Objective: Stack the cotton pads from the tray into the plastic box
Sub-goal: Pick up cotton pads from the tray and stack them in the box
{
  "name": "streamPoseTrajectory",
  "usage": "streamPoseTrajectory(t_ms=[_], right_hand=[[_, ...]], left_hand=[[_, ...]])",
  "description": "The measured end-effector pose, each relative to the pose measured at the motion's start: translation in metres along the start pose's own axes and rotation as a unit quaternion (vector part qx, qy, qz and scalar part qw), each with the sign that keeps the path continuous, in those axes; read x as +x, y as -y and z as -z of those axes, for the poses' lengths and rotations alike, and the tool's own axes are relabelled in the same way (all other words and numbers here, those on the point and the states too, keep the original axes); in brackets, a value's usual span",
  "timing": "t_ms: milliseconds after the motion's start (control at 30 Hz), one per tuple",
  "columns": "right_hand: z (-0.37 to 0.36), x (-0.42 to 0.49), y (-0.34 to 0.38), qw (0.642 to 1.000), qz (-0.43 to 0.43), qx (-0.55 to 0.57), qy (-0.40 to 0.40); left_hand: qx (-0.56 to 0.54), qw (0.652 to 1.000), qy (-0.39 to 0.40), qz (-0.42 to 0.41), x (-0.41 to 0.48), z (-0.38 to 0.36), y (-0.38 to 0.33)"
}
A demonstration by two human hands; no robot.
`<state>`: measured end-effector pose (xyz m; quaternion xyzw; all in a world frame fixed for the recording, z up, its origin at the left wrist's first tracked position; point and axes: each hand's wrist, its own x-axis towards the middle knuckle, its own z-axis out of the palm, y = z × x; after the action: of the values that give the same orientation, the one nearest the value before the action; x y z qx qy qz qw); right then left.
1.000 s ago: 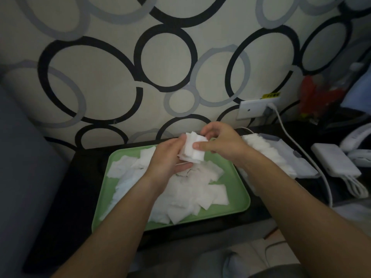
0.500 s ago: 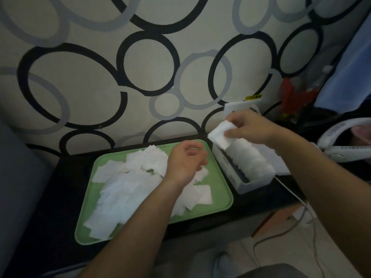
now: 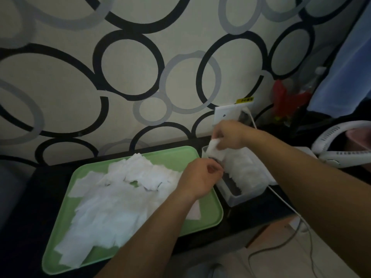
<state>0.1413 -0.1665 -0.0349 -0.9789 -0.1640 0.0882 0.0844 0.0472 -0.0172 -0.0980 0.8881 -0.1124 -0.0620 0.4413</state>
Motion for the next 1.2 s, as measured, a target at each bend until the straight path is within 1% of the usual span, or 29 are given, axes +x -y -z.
streamPoseTrajectory(t_ms=[67,133,267,400,467,567,667,733,833,900,967,1033,1100,1200], right_hand=[[0.001,0.002,0.007,0.998,0.021,-0.049,0.017],[-0.001,0.006,0.014,0.994,0.05,-0.102,0.008],[-0.006,0.009,0.025,0.991,0.088,-0.103,-0.015],[-0.013,0.005,0.028,0.989,0.075,-0.125,0.015],[-0.014,0.005,0.028,0.993,0.06,-0.104,0.016],[-0.015,0.006,0.029,0.997,0.036,-0.063,-0.015],[-0.012,0.003,0.03,0.999,0.008,-0.017,-0.03],[-0.009,0.0,0.032,0.999,-0.007,-0.007,-0.046],[-0.003,-0.007,0.05,0.994,-0.013,0.005,-0.106],[-0.003,-0.013,0.073,0.988,0.013,0.072,-0.134],[-0.01,-0.018,0.101,0.984,0.041,0.134,-0.113],[-0.026,-0.018,0.125,0.984,0.049,0.157,-0.065],[-0.049,-0.012,0.14,0.987,0.032,0.157,-0.03],[-0.082,-0.007,0.149,0.984,-0.016,0.179,-0.022]], left_hand=[[-0.005,1.0,0.004,-0.006,0.0,0.0,0.002],[-0.006,1.0,0.009,-0.009,0.001,0.0,0.004],[-0.012,1.0,0.015,-0.014,0.0,0.001,0.008],[-0.008,1.0,0.016,-0.023,0.0,0.002,0.009],[-0.005,0.999,0.02,-0.028,0.0,0.002,0.01],[-0.002,0.999,0.029,-0.029,-0.001,0.002,0.012],[-0.007,0.999,0.031,-0.031,-0.003,0.009,0.013],[-0.025,0.999,0.01,-0.028,-0.007,0.02,0.013],[-0.059,0.997,-0.053,-0.017,-0.015,0.049,0.02],[-0.073,0.992,-0.103,0.007,-0.024,0.07,0.028],[-0.098,0.981,-0.159,0.044,-0.033,0.089,0.04],[-0.128,0.967,-0.207,0.076,-0.043,0.106,0.05],[-0.145,0.957,-0.234,0.093,-0.052,0.117,0.056],[-0.135,0.956,-0.241,0.096,-0.065,0.126,0.062]])
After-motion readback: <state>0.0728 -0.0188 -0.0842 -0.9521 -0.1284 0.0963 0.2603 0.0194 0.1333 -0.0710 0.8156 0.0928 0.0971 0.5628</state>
